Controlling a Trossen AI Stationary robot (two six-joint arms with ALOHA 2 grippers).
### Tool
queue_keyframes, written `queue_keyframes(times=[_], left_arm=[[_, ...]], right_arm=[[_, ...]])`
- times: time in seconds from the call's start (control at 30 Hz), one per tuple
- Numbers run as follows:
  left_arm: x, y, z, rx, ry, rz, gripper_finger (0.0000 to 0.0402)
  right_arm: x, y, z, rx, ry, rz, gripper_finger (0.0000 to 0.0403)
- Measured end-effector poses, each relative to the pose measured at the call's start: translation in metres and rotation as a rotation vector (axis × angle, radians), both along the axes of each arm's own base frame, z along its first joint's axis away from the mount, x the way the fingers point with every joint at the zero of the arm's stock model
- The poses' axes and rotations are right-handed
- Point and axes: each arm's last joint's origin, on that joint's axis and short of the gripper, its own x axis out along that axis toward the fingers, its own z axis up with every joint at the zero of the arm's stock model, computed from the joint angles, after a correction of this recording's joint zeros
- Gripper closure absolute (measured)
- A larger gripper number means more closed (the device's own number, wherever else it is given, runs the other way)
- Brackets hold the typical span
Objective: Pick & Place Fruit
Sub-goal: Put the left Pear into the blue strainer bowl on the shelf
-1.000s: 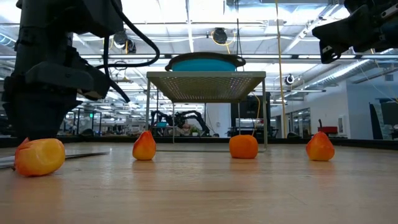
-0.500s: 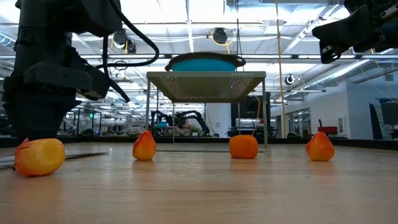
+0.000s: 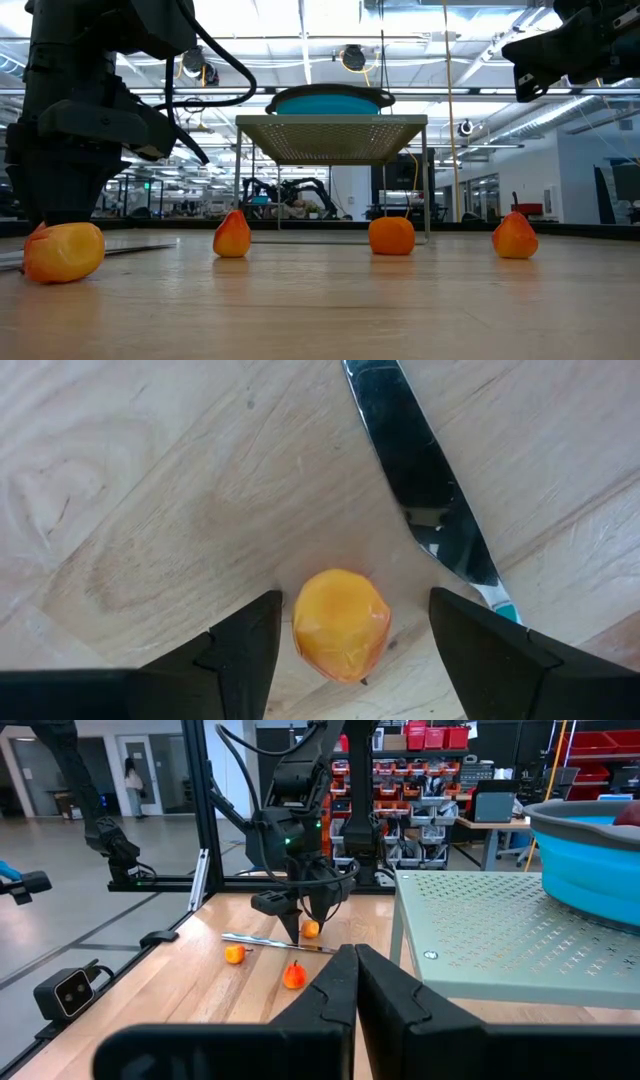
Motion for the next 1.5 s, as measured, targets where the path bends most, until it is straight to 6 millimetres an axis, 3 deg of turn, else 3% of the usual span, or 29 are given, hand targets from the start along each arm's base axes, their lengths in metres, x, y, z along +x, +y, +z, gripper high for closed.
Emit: queue_keyframes(times=[0.4,0.77,1.03,1.3,1.5], left_arm=[[0.000,0.000,0.000,0.002,0.004,-0.016,0.0153],[-0.001,0.000,0.000,0.003,0.008,-0.029,0.0247],[-0.001,0.001,0.000,0.011,0.009,-0.028,0.0289],[-0.006,0.003,0.005,-0.002,0.028,-0.035,0.0298],[-0.017,0.009,0.025,-0.092,0.064,0.004,0.0298]], right_arm=[[0.000,0.000,0.000,0.000,0.000,0.000,0.0403],[0.000,0.000,0.000,0.000,0.000,0.000,0.0403],[0.000,0.000,0.000,0.000,0.000,0.000,0.0403],[0.000,0.000,0.000,0.000,0.001,0.000,0.0403],[0.000,0.000,0.000,0.000,0.001,0.000,0.0403]])
